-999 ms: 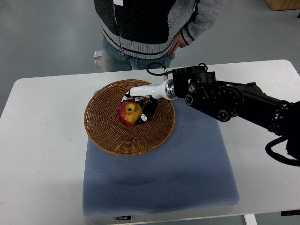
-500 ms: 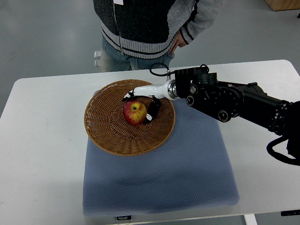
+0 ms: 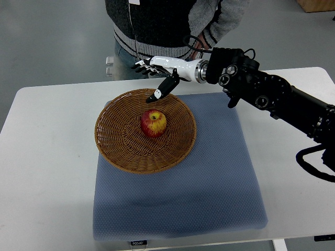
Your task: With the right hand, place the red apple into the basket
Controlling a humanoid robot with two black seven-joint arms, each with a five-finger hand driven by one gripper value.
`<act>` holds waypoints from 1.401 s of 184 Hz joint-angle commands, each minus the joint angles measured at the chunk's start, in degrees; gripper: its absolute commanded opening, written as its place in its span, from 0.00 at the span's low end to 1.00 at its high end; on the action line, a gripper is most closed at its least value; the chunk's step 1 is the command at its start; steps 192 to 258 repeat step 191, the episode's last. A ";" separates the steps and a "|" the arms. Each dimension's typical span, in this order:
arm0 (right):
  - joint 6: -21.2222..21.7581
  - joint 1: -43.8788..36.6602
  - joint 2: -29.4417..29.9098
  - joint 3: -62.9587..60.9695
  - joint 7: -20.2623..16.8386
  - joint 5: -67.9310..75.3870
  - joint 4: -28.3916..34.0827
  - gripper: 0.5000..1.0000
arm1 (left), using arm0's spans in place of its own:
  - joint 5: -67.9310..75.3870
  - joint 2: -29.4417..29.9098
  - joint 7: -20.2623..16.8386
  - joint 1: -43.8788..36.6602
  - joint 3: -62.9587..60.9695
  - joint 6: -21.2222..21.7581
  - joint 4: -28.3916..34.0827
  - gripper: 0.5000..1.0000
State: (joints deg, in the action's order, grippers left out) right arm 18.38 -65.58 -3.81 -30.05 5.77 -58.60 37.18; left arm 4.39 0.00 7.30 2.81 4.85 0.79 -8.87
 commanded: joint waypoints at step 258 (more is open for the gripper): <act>-25.24 14.34 -11.31 -4.84 -1.47 49.99 -0.52 0.83 | 0.00 0.00 -0.09 0.09 -0.10 0.00 -0.18 1.00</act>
